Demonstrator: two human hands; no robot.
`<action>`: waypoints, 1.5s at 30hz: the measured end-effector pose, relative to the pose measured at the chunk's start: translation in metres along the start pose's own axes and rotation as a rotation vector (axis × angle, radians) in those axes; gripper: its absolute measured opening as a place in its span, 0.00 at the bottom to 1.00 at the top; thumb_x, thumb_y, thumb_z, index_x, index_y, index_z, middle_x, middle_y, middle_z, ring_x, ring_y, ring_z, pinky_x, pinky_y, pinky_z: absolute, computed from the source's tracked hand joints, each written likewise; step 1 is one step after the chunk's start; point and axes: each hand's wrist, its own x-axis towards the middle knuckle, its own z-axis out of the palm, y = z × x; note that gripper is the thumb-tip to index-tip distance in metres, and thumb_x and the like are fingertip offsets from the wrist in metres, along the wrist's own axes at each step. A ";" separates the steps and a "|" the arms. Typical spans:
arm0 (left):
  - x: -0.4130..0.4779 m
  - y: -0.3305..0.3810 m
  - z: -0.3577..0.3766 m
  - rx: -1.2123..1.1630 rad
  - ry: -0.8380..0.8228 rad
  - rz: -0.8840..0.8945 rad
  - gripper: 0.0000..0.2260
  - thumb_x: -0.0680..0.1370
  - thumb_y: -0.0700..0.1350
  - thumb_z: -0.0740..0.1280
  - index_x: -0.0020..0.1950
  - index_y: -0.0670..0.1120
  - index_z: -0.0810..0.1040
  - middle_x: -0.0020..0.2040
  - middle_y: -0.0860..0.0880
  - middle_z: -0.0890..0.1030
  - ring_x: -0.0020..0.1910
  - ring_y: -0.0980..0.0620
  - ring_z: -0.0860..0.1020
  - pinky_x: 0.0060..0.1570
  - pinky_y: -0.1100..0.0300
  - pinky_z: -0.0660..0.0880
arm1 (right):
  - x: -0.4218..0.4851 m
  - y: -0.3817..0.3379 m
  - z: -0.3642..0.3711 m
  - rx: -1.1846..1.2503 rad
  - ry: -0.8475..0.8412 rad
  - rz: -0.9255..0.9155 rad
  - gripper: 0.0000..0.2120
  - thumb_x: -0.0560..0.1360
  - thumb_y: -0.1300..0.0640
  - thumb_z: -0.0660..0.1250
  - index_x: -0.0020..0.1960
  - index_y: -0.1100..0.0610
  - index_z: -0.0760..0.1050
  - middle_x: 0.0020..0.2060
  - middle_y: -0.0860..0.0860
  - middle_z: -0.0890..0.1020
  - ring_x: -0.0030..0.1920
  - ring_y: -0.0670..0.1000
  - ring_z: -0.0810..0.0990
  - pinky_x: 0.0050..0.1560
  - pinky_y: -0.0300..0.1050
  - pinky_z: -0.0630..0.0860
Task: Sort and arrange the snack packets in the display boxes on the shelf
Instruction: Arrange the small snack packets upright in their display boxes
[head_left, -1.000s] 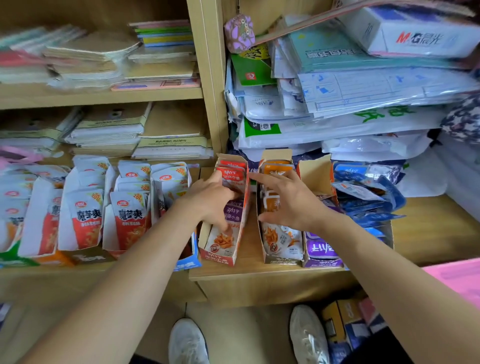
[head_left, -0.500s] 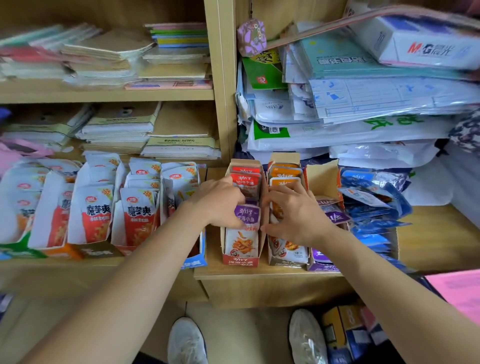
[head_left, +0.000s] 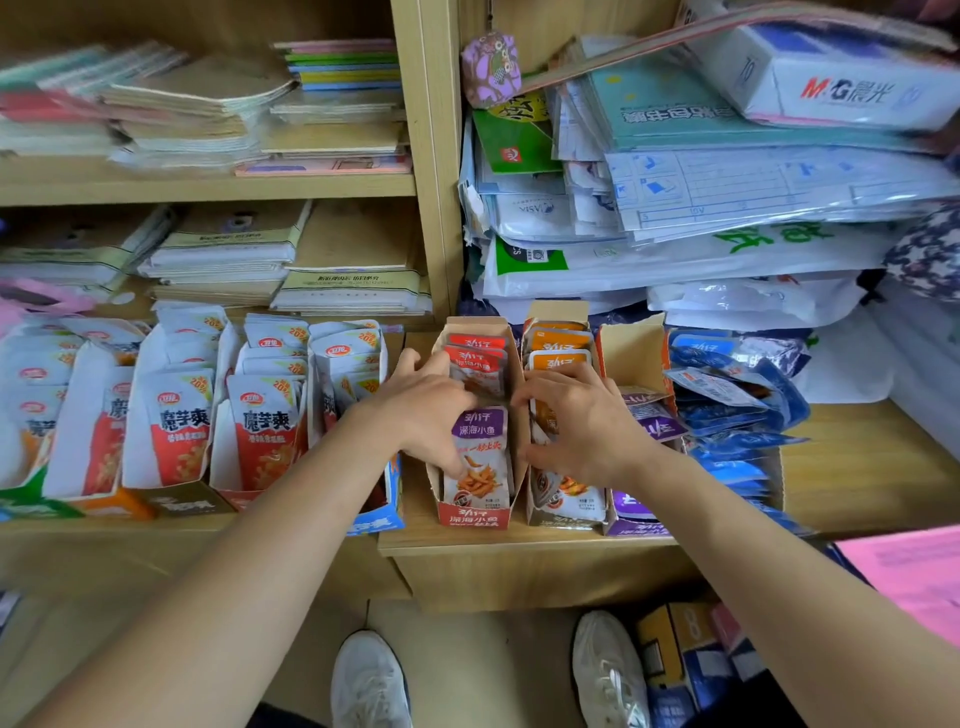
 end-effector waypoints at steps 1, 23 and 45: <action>0.001 0.001 0.001 0.002 0.016 0.013 0.24 0.64 0.70 0.70 0.52 0.56 0.76 0.50 0.55 0.71 0.57 0.50 0.60 0.57 0.49 0.61 | 0.000 0.000 0.000 0.001 0.001 -0.001 0.26 0.69 0.44 0.75 0.65 0.44 0.73 0.68 0.40 0.72 0.70 0.51 0.62 0.63 0.54 0.65; -0.023 -0.013 -0.010 -0.648 0.153 0.032 0.10 0.73 0.52 0.78 0.50 0.52 0.82 0.47 0.54 0.84 0.50 0.56 0.80 0.59 0.46 0.75 | -0.001 0.001 -0.001 0.021 -0.010 -0.006 0.34 0.73 0.46 0.73 0.75 0.46 0.65 0.73 0.45 0.69 0.72 0.54 0.60 0.67 0.58 0.63; -0.033 0.028 -0.035 -1.484 0.624 -0.073 0.12 0.77 0.44 0.73 0.61 0.49 0.82 0.52 0.49 0.86 0.53 0.50 0.84 0.57 0.43 0.80 | -0.015 0.000 -0.049 1.081 0.159 0.095 0.26 0.68 0.53 0.77 0.64 0.55 0.77 0.55 0.53 0.84 0.57 0.52 0.83 0.57 0.52 0.81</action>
